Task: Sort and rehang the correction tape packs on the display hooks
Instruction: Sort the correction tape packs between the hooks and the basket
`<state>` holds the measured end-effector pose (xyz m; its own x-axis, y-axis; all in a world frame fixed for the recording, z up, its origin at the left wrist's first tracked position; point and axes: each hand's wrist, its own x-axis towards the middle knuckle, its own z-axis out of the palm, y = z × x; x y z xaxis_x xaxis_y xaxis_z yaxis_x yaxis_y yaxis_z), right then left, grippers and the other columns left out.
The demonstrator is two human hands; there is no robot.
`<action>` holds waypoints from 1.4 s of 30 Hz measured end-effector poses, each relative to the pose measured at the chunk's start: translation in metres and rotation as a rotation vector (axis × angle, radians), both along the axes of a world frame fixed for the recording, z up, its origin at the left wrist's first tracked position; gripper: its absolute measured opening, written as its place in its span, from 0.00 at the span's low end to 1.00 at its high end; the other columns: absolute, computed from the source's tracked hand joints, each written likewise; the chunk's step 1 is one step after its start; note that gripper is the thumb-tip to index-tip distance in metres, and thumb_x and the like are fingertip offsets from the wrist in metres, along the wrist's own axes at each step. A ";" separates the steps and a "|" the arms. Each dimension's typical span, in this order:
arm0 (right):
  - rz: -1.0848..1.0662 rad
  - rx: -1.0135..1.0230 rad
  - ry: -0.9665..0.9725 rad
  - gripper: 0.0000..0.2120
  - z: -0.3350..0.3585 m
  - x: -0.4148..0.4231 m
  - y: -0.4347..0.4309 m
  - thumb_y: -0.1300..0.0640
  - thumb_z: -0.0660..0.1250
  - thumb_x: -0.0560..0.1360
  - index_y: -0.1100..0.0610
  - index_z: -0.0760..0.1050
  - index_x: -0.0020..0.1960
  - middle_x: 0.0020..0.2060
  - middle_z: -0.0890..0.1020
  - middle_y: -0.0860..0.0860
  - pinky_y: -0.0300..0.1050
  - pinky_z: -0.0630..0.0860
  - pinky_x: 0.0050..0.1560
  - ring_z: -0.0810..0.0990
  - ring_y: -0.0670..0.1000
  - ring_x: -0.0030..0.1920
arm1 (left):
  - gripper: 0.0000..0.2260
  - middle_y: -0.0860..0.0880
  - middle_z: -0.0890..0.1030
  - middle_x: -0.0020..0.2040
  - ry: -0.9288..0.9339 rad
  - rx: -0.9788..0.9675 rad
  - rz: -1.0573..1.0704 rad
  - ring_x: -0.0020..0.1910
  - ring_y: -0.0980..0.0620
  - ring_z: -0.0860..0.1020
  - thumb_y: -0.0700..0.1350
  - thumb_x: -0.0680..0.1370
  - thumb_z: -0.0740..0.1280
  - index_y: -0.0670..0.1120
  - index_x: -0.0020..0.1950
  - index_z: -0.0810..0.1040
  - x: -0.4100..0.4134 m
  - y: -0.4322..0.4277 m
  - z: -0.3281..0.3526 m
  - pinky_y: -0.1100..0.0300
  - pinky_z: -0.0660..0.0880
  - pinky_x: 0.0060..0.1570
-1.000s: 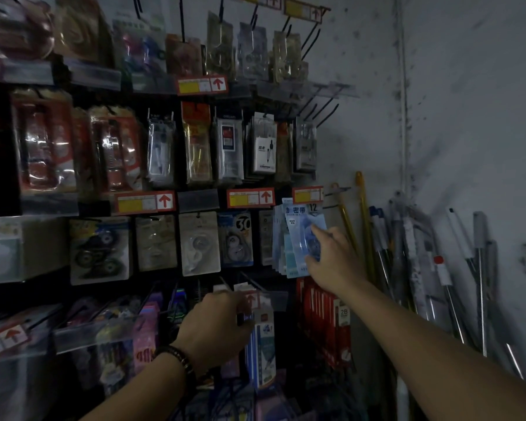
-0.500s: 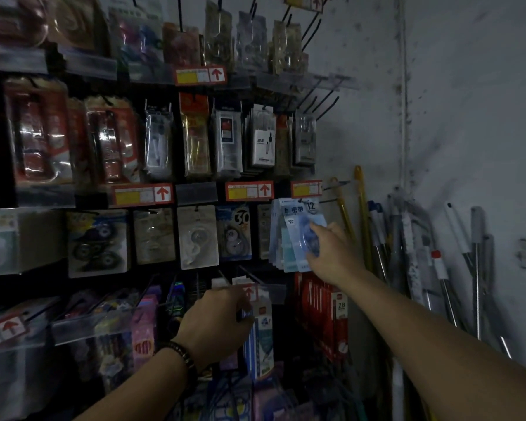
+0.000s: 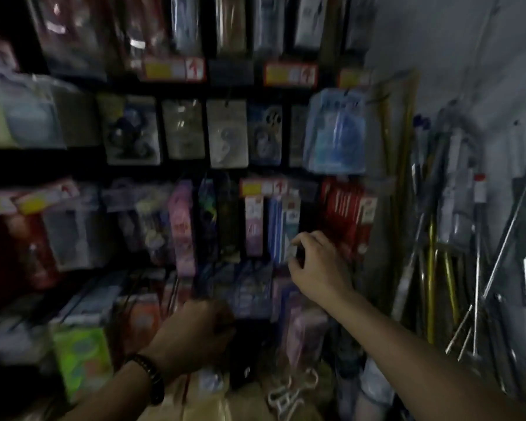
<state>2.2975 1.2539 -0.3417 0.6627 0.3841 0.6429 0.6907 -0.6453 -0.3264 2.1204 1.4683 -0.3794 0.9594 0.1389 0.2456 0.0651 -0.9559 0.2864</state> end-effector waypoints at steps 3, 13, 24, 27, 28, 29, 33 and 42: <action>0.145 -0.067 0.156 0.07 -0.082 -0.036 0.023 0.48 0.69 0.78 0.44 0.74 0.55 0.51 0.76 0.42 0.51 0.80 0.47 0.80 0.50 0.51 | 0.11 0.59 0.85 0.51 0.113 -0.059 0.063 0.50 0.58 0.84 0.60 0.78 0.69 0.57 0.55 0.84 -0.045 0.021 -0.077 0.57 0.82 0.49; 0.221 -0.259 0.938 0.05 -0.391 -0.197 0.067 0.50 0.73 0.75 0.42 0.78 0.43 0.38 0.81 0.38 0.36 0.76 0.41 0.80 0.38 0.41 | 0.01 0.56 0.82 0.43 0.409 -0.358 0.394 0.42 0.55 0.79 0.50 0.80 0.72 0.54 0.50 0.83 -0.177 0.071 -0.313 0.59 0.75 0.42; 0.242 -0.589 0.998 0.18 -0.532 -0.286 0.131 0.50 0.73 0.76 0.49 0.77 0.64 0.60 0.81 0.48 0.48 0.77 0.59 0.79 0.54 0.63 | 0.10 0.41 0.84 0.60 0.678 -0.622 0.559 0.60 0.42 0.82 0.43 0.86 0.64 0.44 0.66 0.77 -0.195 0.116 -0.451 0.48 0.80 0.63; 0.276 -0.767 0.788 0.30 -0.540 -0.294 0.156 0.47 0.70 0.77 0.51 0.67 0.76 0.73 0.69 0.55 0.57 0.67 0.73 0.67 0.61 0.74 | 0.12 0.41 0.83 0.62 0.689 -0.623 0.577 0.62 0.42 0.82 0.42 0.86 0.63 0.45 0.69 0.75 -0.194 0.127 -0.461 0.47 0.79 0.65; 0.306 -0.789 0.822 0.33 -0.543 -0.296 0.165 0.48 0.68 0.79 0.52 0.62 0.81 0.78 0.63 0.57 0.58 0.62 0.77 0.61 0.63 0.78 | 0.13 0.41 0.83 0.62 0.702 -0.620 0.585 0.62 0.42 0.82 0.42 0.86 0.63 0.44 0.70 0.75 -0.194 0.130 -0.464 0.45 0.80 0.66; 0.334 -0.808 0.882 0.35 -0.546 -0.297 0.173 0.50 0.65 0.81 0.53 0.55 0.84 0.83 0.55 0.58 0.59 0.58 0.79 0.54 0.63 0.81 | 0.13 0.40 0.83 0.62 0.714 -0.619 0.590 0.62 0.41 0.82 0.41 0.86 0.62 0.44 0.70 0.75 -0.194 0.133 -0.466 0.44 0.80 0.66; 0.347 -0.850 0.981 0.43 -0.562 -0.297 0.191 0.45 0.64 0.84 0.51 0.38 0.86 0.84 0.37 0.59 0.64 0.51 0.82 0.42 0.65 0.84 | 0.11 0.41 0.82 0.61 0.736 -0.634 0.588 0.60 0.44 0.83 0.40 0.85 0.63 0.44 0.67 0.77 -0.194 0.136 -0.472 0.46 0.81 0.65; 0.495 -0.899 0.682 0.36 -0.586 -0.287 0.168 0.55 0.59 0.85 0.58 0.44 0.86 0.79 0.65 0.64 0.56 0.73 0.68 0.71 0.65 0.74 | 0.13 0.45 0.83 0.64 0.790 -0.694 0.577 0.62 0.46 0.83 0.50 0.84 0.68 0.46 0.66 0.77 -0.191 0.133 -0.477 0.48 0.80 0.65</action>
